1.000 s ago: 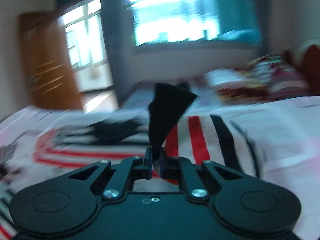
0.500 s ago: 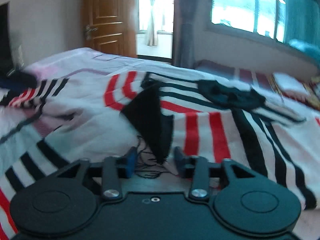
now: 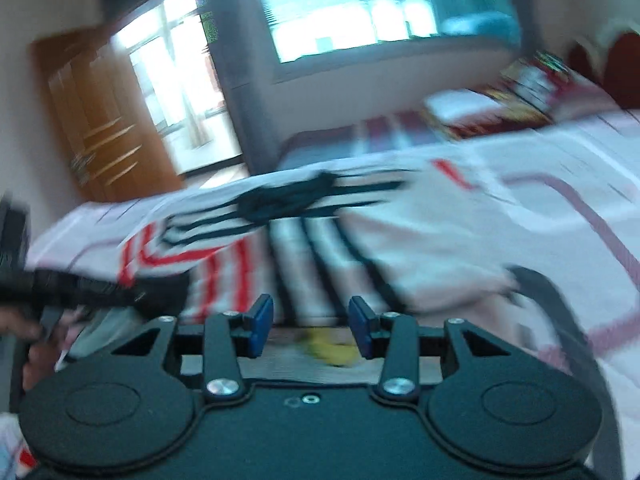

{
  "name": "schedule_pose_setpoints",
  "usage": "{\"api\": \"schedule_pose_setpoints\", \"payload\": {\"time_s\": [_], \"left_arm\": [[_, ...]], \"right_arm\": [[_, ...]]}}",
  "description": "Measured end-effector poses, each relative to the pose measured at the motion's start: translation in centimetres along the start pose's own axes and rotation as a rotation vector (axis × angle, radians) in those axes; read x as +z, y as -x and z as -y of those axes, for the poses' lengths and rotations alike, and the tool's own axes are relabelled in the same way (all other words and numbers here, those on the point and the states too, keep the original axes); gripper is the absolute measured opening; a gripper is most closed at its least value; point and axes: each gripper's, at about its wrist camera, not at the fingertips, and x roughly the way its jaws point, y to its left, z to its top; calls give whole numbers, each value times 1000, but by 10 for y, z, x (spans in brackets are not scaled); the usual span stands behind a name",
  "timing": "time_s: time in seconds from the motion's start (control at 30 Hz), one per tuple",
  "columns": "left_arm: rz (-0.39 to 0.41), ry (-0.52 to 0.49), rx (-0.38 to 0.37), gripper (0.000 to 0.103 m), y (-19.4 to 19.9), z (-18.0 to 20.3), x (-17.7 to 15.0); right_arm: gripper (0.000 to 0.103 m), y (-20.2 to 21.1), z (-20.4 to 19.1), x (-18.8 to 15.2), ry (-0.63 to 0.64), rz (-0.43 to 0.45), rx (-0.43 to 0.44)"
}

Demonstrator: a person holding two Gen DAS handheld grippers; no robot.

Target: Fold small clothes

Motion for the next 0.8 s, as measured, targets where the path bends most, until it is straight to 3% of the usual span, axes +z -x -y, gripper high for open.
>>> {"api": "schedule_pose_setpoints", "payload": {"time_s": [0.13, 0.23, 0.33, 0.37, 0.4, 0.5, 0.57, 0.6, 0.7, 0.8], "left_arm": [[-44, -52, 35, 2, -7, 3, -5], [-36, -14, 36, 2, -4, -1, -5], [-37, -11, 37, 2, -1, -2, -6], [-35, 2, 41, 2, 1, -3, -5], [-35, 12, 60, 2, 3, -3, -3], [-74, -6, 168, 2, 2, 3, -2], [-87, -39, 209, 2, -5, 8, -6], [-90, -52, 219, 2, -5, 10, -4], [-86, -73, 211, 2, -4, 11, -4], [-50, -48, 160, 2, 1, 2, -4]], "right_arm": [[42, -5, 64, 5, -292, -3, 19], [42, -23, 95, 5, -452, -22, 71], [28, -43, 112, 5, -552, -41, 112], [14, -46, 115, 8, -559, -46, 110], [8, -47, 115, 11, -539, -41, 99], [7, -32, 99, 21, -378, 16, 44], [7, -42, 91, 16, -262, -50, -53], [5, -48, 94, 12, -260, -75, -58], [15, -38, 93, 20, -212, -67, -26], [17, -19, 92, 32, -131, -20, 40]]}}
